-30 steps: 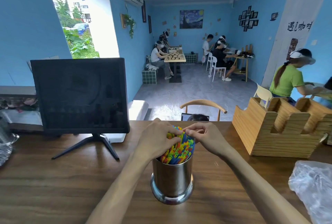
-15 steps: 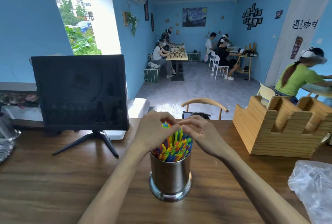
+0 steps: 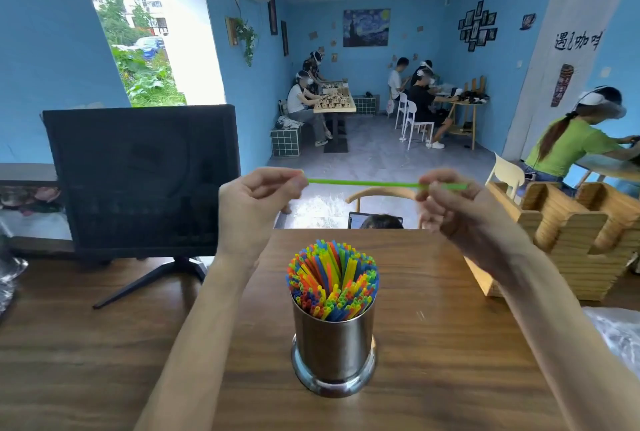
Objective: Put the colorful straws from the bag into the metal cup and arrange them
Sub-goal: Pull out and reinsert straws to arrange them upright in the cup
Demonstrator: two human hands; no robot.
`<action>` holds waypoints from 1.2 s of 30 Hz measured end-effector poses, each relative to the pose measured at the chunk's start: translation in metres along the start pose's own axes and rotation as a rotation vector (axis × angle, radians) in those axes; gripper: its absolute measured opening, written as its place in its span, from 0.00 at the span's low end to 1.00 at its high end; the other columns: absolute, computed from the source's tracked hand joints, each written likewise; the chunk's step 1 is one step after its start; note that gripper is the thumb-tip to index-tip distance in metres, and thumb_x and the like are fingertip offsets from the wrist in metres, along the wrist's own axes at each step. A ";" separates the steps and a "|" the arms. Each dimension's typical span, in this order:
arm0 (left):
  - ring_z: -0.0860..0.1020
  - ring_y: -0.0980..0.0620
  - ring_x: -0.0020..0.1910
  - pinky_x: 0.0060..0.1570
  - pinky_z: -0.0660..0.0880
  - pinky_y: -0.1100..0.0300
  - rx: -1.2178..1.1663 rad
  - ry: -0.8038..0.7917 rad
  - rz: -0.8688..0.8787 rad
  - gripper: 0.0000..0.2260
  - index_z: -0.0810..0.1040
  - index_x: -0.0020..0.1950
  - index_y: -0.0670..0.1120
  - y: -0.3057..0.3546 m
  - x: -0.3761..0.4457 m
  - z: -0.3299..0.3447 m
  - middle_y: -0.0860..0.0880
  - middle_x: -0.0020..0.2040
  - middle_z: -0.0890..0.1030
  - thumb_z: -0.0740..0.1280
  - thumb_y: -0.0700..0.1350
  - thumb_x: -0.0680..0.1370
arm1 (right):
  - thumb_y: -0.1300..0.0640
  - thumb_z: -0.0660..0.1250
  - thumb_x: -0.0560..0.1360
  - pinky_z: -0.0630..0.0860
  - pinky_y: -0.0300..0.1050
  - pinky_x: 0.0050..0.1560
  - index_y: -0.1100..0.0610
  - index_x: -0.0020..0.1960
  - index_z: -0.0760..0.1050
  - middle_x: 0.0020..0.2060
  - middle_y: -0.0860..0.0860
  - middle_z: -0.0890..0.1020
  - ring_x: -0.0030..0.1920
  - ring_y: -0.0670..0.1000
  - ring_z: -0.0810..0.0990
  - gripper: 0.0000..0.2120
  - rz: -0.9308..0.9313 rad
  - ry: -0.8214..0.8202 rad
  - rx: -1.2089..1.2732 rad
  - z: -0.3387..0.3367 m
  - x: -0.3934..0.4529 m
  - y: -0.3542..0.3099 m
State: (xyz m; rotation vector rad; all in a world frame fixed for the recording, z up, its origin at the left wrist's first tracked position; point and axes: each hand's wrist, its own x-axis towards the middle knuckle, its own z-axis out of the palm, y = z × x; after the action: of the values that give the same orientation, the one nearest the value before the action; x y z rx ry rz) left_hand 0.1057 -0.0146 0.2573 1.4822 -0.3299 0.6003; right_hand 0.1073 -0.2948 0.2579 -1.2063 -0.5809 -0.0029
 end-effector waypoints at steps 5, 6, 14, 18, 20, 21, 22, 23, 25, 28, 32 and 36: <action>0.78 0.65 0.35 0.39 0.73 0.71 0.499 -0.524 -0.123 0.04 0.87 0.42 0.57 -0.019 -0.013 0.000 0.61 0.38 0.85 0.80 0.48 0.72 | 0.54 0.70 0.76 0.79 0.37 0.44 0.50 0.47 0.86 0.40 0.47 0.84 0.44 0.47 0.83 0.06 -0.153 0.184 -0.117 0.005 0.020 -0.009; 0.77 0.67 0.36 0.39 0.71 0.73 0.568 -0.539 -0.115 0.04 0.87 0.41 0.58 -0.021 -0.016 0.002 0.64 0.37 0.83 0.79 0.49 0.73 | 0.54 0.70 0.76 0.80 0.38 0.47 0.50 0.48 0.86 0.42 0.47 0.85 0.47 0.48 0.84 0.06 -0.190 0.187 -0.204 0.010 0.024 -0.005; 0.79 0.62 0.45 0.42 0.71 0.72 0.631 -0.346 0.023 0.03 0.84 0.44 0.57 -0.027 -0.041 0.014 0.63 0.42 0.82 0.76 0.49 0.74 | 0.62 0.74 0.77 0.79 0.44 0.41 0.50 0.60 0.77 0.40 0.45 0.83 0.39 0.47 0.85 0.15 -0.193 0.077 -0.830 0.046 0.017 0.080; 0.78 0.62 0.48 0.47 0.75 0.64 0.733 -0.468 0.039 0.14 0.82 0.45 0.60 -0.030 -0.058 0.025 0.62 0.43 0.82 0.73 0.67 0.67 | 0.52 0.71 0.80 0.75 0.43 0.49 0.53 0.46 0.86 0.46 0.45 0.84 0.51 0.43 0.80 0.07 -0.119 0.043 -0.963 0.026 0.007 0.102; 0.75 0.59 0.46 0.46 0.72 0.62 0.801 -0.483 0.079 0.19 0.80 0.43 0.58 -0.033 -0.063 0.033 0.59 0.40 0.78 0.74 0.71 0.64 | 0.45 0.63 0.82 0.75 0.46 0.52 0.52 0.47 0.86 0.47 0.46 0.85 0.52 0.45 0.81 0.17 -0.016 0.155 -0.804 0.019 0.004 0.102; 0.74 0.59 0.45 0.46 0.72 0.61 0.825 -0.496 0.099 0.20 0.79 0.42 0.58 -0.035 -0.065 0.037 0.59 0.39 0.77 0.76 0.70 0.63 | 0.42 0.59 0.82 0.75 0.45 0.52 0.52 0.48 0.86 0.48 0.46 0.86 0.52 0.45 0.82 0.20 0.006 0.217 -0.726 0.017 0.001 0.102; 0.73 0.58 0.45 0.47 0.71 0.60 0.848 -0.509 0.121 0.20 0.79 0.42 0.57 -0.037 -0.068 0.042 0.59 0.39 0.77 0.77 0.70 0.62 | 0.41 0.57 0.82 0.74 0.42 0.50 0.51 0.49 0.86 0.47 0.46 0.87 0.51 0.46 0.83 0.22 0.013 0.269 -0.665 0.015 -0.002 0.103; 0.73 0.58 0.45 0.48 0.71 0.60 0.866 -0.515 0.139 0.19 0.80 0.42 0.57 -0.040 -0.070 0.046 0.59 0.40 0.78 0.77 0.68 0.63 | 0.40 0.56 0.83 0.74 0.40 0.48 0.50 0.48 0.85 0.47 0.46 0.87 0.50 0.46 0.83 0.23 0.018 0.302 -0.616 0.014 -0.006 0.105; 0.74 0.57 0.46 0.51 0.71 0.58 0.873 -0.497 0.144 0.14 0.83 0.42 0.56 -0.043 -0.073 0.050 0.58 0.40 0.80 0.79 0.63 0.65 | 0.42 0.55 0.85 0.75 0.37 0.46 0.50 0.47 0.86 0.46 0.46 0.87 0.48 0.46 0.83 0.23 0.028 0.309 -0.584 0.013 -0.014 0.109; 0.76 0.53 0.48 0.53 0.73 0.53 0.857 -0.469 0.135 0.07 0.86 0.43 0.57 -0.045 -0.075 0.048 0.58 0.43 0.83 0.79 0.56 0.69 | 0.46 0.57 0.85 0.76 0.37 0.50 0.52 0.48 0.86 0.48 0.48 0.86 0.50 0.45 0.83 0.21 0.032 0.241 -0.589 0.015 -0.029 0.117; 0.77 0.52 0.49 0.51 0.74 0.51 0.823 -0.457 0.167 0.05 0.87 0.43 0.56 -0.046 -0.081 0.039 0.58 0.43 0.83 0.80 0.52 0.70 | 0.48 0.58 0.85 0.77 0.43 0.55 0.55 0.50 0.86 0.54 0.49 0.85 0.56 0.50 0.83 0.20 -0.002 0.228 -0.545 0.018 -0.042 0.122; 0.76 0.52 0.49 0.50 0.74 0.54 0.825 -0.412 0.216 0.05 0.89 0.43 0.55 -0.045 -0.083 0.023 0.59 0.44 0.83 0.81 0.50 0.70 | 0.48 0.58 0.84 0.76 0.40 0.53 0.53 0.48 0.87 0.53 0.48 0.84 0.55 0.51 0.82 0.20 -0.010 0.243 -0.535 0.024 -0.054 0.121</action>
State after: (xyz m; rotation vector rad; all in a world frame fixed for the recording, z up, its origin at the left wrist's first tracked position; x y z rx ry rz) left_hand 0.0672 -0.0510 0.1755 2.3972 -0.6114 0.6322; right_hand 0.0876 -0.2445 0.1348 -1.6917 -0.3800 -0.3270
